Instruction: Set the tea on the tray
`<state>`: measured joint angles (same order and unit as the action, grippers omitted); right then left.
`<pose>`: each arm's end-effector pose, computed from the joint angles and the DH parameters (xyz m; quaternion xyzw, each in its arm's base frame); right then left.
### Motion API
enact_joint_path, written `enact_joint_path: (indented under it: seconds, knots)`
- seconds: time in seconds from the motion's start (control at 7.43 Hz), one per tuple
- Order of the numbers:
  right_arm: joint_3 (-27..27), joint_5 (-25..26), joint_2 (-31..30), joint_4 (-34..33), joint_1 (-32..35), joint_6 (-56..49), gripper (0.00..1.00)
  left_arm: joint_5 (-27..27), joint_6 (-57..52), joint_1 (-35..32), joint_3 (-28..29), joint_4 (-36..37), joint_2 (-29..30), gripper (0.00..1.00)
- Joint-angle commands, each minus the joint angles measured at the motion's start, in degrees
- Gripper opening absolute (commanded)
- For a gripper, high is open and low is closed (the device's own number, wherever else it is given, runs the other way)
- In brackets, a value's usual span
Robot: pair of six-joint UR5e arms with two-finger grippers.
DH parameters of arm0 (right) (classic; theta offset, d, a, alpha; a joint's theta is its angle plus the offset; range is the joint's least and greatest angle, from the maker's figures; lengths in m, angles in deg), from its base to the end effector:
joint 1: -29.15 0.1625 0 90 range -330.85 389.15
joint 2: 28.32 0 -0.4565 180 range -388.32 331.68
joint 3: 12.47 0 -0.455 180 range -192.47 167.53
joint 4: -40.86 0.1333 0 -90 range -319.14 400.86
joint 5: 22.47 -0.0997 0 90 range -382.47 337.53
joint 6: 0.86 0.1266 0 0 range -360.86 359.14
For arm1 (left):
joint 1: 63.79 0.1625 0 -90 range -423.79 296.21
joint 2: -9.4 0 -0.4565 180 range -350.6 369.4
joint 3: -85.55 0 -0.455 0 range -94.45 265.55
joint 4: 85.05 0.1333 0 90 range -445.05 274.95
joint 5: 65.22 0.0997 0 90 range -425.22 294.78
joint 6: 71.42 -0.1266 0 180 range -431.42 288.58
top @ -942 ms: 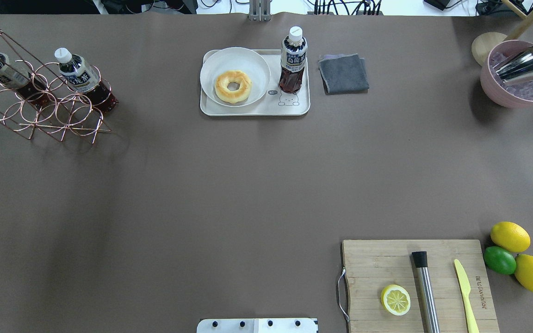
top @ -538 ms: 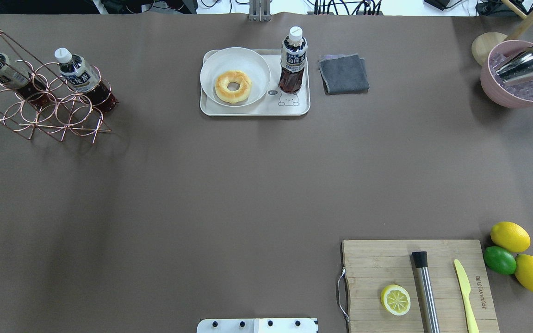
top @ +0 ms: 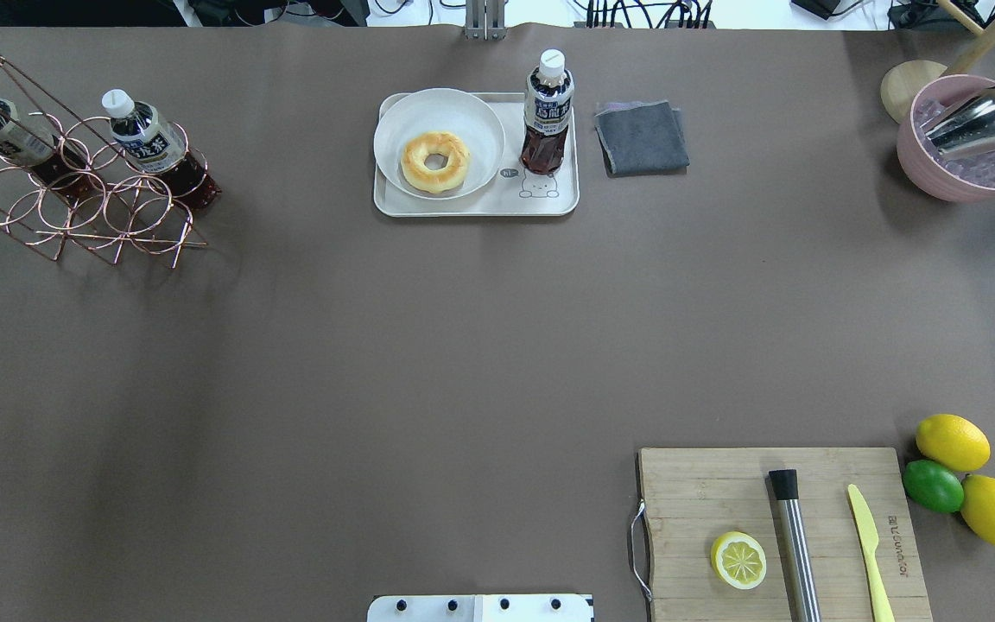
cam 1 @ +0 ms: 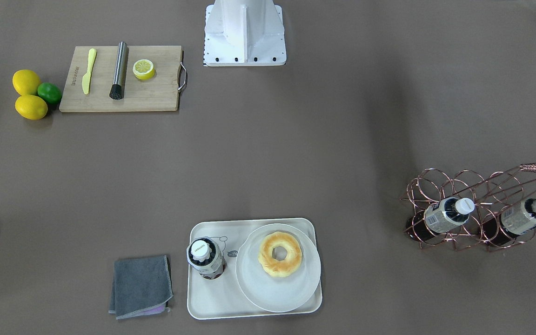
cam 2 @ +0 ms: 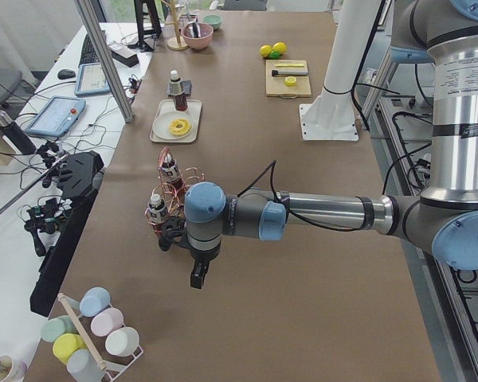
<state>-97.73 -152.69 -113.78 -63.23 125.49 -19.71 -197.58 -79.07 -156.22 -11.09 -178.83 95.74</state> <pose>0.1135 -0.5547 0.7374 -0.0396 -0.3584 -0.0590 0.9309 -0.0706 -0.5327 0.6756 0.0864 0.3544 0.0637 0.9289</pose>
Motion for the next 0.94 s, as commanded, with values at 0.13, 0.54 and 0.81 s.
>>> enact_joint_path:
  seconds: [0.13, 0.54, 0.81]
  knots:
    - [-0.42, -0.56, 0.2, 0.03, 0.42, -0.05, 1.0, 0.08, 0.0, -0.03, 0.22, 0.0, 0.14, 0.98]
    - [-0.43, -0.47, 0.64, 0.03, 0.42, 0.48, 1.0, 0.08, 0.0, -0.03, 0.4, 0.0, -0.03, 0.98]
    - [-0.51, -0.47, 0.55, 0.03, 0.42, 0.39, 1.0, 0.08, 0.0, 0.06, 0.83, 0.0, 0.23, 0.98]
